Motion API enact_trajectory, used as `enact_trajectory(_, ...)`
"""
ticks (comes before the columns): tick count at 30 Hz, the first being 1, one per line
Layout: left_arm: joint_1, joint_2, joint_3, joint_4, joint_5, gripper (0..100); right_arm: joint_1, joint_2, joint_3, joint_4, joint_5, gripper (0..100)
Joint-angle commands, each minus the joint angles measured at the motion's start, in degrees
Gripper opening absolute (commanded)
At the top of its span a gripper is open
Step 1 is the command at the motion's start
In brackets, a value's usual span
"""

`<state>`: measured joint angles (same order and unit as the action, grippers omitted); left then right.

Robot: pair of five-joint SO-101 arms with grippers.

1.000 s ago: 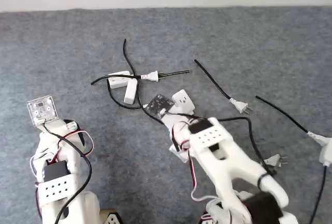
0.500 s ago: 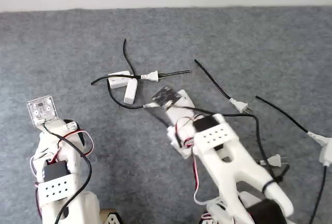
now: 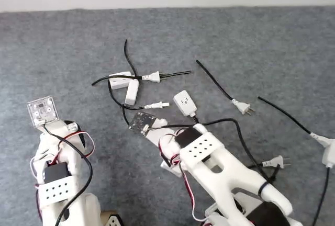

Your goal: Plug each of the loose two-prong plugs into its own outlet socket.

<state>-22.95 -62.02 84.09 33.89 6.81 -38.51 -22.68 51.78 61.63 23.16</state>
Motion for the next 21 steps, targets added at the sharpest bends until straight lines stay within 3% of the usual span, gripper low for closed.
enact_trajectory(1, 0.4, -0.5, -2.2, -0.5, -0.4, 2, 2.9, -0.5, -0.6, -2.4, 0.6, 7.9)
enact_trajectory(3, 0.4, -0.5, -2.2, -0.5, -0.4, 2, 3.1, -2.0, -0.4, -2.6, -1.1, 0.0)
enact_trajectory(13, 0.2, -0.5, -2.1, -1.7, -0.4, 2, -5.4, -12.9, 7.8, -1.6, 1.9, 0.9)
enact_trajectory(21, 0.4, -0.5, -2.1, -1.8, -0.4, 2, -10.4, -11.4, 8.4, 0.1, 3.7, 0.9)
